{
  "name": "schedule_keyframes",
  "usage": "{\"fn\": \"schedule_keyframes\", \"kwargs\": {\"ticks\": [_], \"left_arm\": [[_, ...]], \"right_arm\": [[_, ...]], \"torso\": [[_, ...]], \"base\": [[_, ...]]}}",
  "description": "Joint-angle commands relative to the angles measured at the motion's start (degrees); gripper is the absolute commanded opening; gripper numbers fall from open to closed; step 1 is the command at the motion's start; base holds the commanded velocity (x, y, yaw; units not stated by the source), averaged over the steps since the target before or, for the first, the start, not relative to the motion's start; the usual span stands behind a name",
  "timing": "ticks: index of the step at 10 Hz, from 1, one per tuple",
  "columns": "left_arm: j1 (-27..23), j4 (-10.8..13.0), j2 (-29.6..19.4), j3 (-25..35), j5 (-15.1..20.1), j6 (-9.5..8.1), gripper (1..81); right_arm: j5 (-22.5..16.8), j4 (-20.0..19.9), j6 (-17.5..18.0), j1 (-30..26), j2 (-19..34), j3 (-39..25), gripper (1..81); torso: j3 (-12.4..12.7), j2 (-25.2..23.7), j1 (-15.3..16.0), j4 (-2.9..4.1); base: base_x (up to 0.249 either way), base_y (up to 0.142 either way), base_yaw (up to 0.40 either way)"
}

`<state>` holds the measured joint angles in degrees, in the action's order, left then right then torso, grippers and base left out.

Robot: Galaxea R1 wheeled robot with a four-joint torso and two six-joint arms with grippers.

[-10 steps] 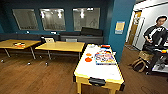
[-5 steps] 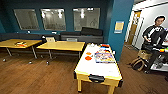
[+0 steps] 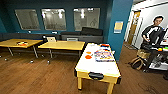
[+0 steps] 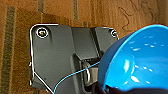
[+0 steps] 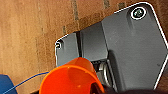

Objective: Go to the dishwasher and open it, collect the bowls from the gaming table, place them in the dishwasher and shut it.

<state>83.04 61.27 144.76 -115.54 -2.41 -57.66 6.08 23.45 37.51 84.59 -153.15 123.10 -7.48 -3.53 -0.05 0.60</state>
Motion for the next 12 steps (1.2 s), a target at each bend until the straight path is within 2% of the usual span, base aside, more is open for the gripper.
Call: {"fn": "schedule_keyframes", "kwargs": {"ticks": [1, 6, 12], "left_arm": [[-2.8, 0.5, -1.5, 0.8, 1.0, 0.10, 1.0], [-2.8, 0.5, -1.6, 0.8, 1.0, 0.18, 1.0], [-2.8, 0.5, -1.5, 0.8, 1.0, 0.18, 1.0]], "right_arm": [[-2.0, 1.2, -0.1, -2.9, 1.2, -0.8, 1.0], [-2.0, 1.2, -0.1, -3.1, 1.1, -0.8, 1.0], [-2.0, 1.2, -0.1, -3.1, 0.8, -0.6, 1.0]], "torso": [[0.0, 0.0, 0.1, 0.00], [0.0, 0.0, 0.1, 0.00], [0.0, 0.0, 0.1, 0.00]], "base": [[-0.108, 0.000, 0.000], [-0.107, 0.000, 0.000], [0.000, 0.000, 0.000]]}}
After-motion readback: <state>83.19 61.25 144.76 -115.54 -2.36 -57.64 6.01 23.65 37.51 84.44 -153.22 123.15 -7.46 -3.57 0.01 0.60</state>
